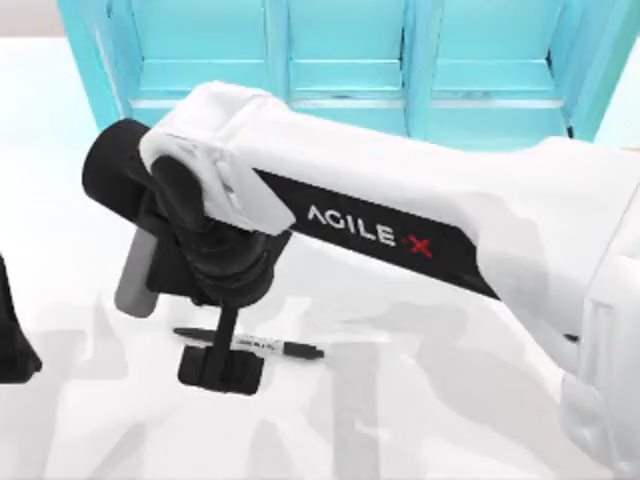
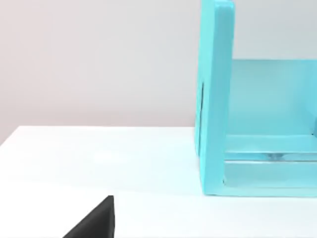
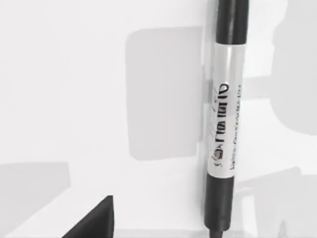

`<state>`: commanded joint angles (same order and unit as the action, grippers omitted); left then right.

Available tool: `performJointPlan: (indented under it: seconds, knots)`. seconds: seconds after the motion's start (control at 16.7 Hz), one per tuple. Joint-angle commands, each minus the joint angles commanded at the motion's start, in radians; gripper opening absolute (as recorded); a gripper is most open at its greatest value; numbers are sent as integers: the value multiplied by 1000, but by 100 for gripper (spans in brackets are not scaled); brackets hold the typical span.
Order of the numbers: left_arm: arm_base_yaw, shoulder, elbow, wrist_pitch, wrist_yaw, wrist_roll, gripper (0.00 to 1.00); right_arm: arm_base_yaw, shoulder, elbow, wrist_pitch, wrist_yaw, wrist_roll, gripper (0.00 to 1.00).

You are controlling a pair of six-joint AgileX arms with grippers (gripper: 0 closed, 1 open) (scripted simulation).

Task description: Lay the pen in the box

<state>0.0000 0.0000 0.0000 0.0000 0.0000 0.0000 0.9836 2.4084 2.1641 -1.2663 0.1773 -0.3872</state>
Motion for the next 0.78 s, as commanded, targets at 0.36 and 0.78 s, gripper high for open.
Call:
performJointPlan:
  seconds: [0.36, 0.78]
  knots:
    - [0, 0, 0, 0, 0, 0, 100, -20, 70, -138, 220, 0, -21, 100]
    - [0, 0, 0, 0, 0, 0, 100, -28, 99, -193, 299, 0, -30, 100]
